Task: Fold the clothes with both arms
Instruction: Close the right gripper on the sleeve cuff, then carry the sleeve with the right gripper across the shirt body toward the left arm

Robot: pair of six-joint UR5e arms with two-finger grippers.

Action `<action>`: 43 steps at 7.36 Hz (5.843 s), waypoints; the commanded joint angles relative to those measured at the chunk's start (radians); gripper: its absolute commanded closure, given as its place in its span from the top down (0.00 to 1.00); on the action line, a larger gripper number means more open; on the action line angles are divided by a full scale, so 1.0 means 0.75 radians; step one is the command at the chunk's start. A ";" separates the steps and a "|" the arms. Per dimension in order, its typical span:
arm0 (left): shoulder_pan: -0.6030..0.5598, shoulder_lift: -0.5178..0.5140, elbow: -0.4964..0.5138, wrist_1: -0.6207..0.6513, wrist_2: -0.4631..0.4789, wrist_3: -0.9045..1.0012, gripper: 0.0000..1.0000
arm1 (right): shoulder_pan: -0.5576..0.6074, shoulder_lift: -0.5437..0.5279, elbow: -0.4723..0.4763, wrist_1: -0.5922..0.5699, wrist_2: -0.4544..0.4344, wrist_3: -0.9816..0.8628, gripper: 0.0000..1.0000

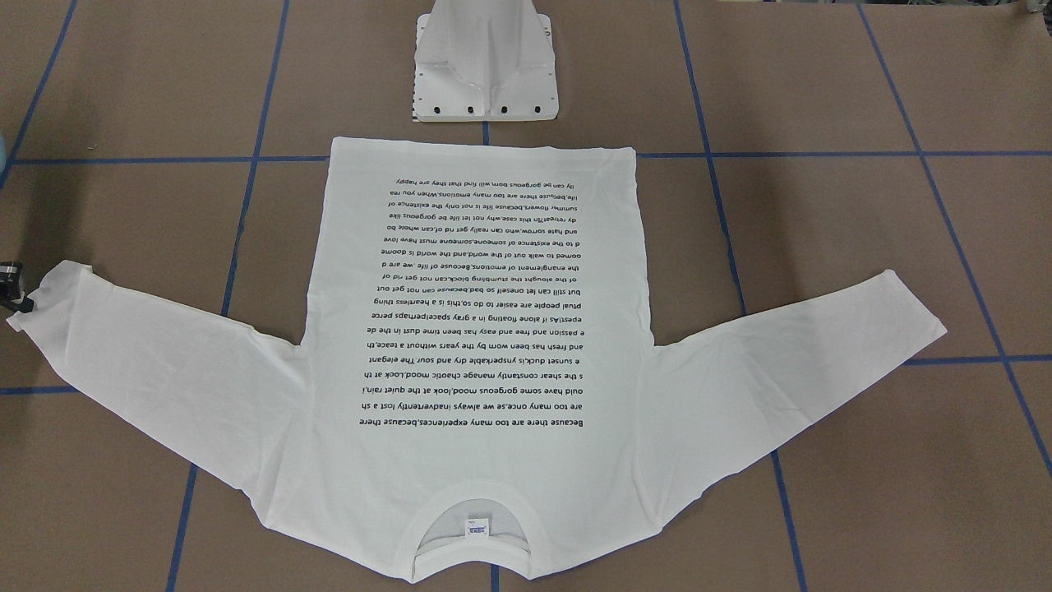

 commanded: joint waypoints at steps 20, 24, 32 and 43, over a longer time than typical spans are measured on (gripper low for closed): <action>0.000 0.002 0.042 -0.009 -0.005 0.010 1.00 | -0.604 1.252 0.039 -0.354 -0.405 0.726 0.00; 0.000 0.002 0.044 -0.009 -0.005 0.008 1.00 | -0.672 1.340 -0.100 -0.344 -0.451 0.732 0.00; 0.000 0.000 0.042 -0.009 -0.005 0.006 1.00 | -0.797 1.356 -0.116 -0.335 -0.455 0.733 0.00; 0.000 0.004 0.033 -0.011 -0.005 0.004 1.00 | -0.919 1.624 -0.597 -0.235 -0.780 0.743 0.99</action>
